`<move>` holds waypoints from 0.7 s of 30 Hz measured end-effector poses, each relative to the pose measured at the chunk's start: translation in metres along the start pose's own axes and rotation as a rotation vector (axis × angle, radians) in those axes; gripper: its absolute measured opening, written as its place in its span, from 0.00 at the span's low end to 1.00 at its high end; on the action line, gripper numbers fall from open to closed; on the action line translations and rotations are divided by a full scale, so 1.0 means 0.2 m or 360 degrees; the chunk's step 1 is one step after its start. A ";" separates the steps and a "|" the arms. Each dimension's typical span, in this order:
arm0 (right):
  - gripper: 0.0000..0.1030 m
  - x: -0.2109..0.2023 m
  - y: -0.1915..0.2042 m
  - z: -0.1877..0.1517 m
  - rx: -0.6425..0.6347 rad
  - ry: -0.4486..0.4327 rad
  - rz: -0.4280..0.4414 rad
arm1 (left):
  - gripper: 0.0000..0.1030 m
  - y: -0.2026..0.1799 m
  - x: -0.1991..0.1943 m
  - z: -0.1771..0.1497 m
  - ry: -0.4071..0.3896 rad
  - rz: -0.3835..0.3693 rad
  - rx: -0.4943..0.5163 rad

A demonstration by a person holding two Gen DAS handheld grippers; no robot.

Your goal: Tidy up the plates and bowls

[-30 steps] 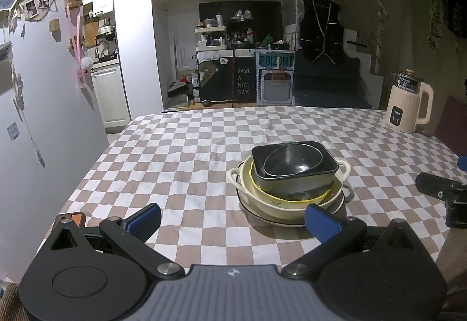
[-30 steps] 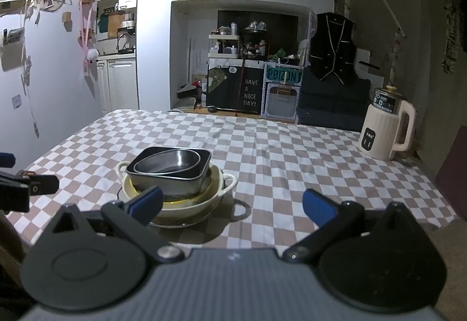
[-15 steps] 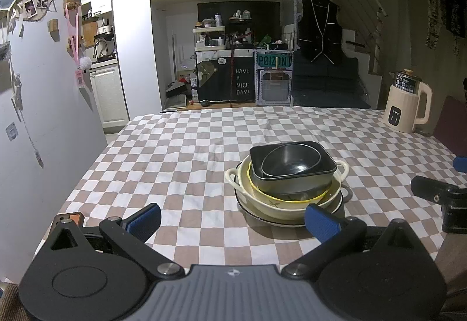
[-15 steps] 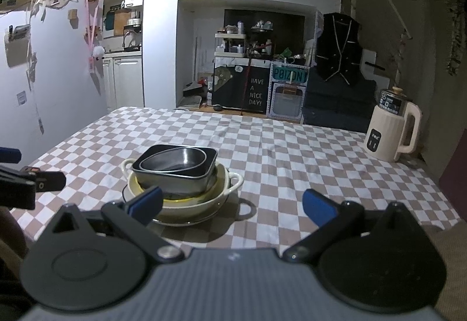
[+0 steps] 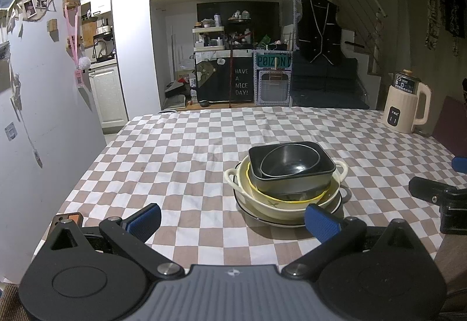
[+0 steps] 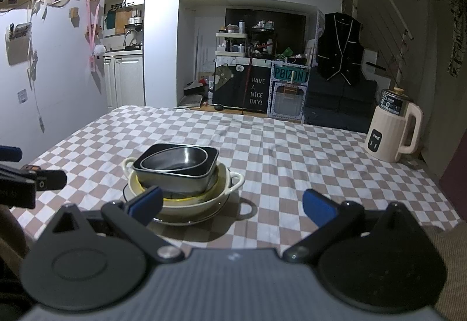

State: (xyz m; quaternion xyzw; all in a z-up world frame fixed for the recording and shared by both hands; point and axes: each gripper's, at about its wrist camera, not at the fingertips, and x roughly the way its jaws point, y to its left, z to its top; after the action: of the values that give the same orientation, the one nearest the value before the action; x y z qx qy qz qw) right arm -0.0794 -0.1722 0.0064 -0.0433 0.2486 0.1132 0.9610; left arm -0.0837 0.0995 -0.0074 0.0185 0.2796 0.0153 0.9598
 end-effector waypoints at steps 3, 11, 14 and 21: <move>0.99 0.00 0.00 0.00 0.0000 0.0001 0.0000 | 1.00 0.00 0.00 0.00 0.0001 -0.0001 0.0001; 0.99 0.00 0.00 0.00 -0.0004 0.0003 0.0006 | 1.00 -0.01 0.01 0.00 0.0005 -0.0003 0.0002; 0.99 0.00 0.00 0.00 -0.0004 0.0004 0.0006 | 1.00 -0.01 0.01 0.00 0.0004 -0.0003 0.0002; 0.99 0.00 0.00 0.00 -0.0006 0.0003 0.0006 | 1.00 -0.01 0.01 0.00 0.0003 -0.0003 0.0002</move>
State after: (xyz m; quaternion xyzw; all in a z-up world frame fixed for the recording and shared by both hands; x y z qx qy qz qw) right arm -0.0795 -0.1723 0.0061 -0.0446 0.2495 0.1154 0.9604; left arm -0.0828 0.0986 -0.0083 0.0186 0.2806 0.0142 0.9595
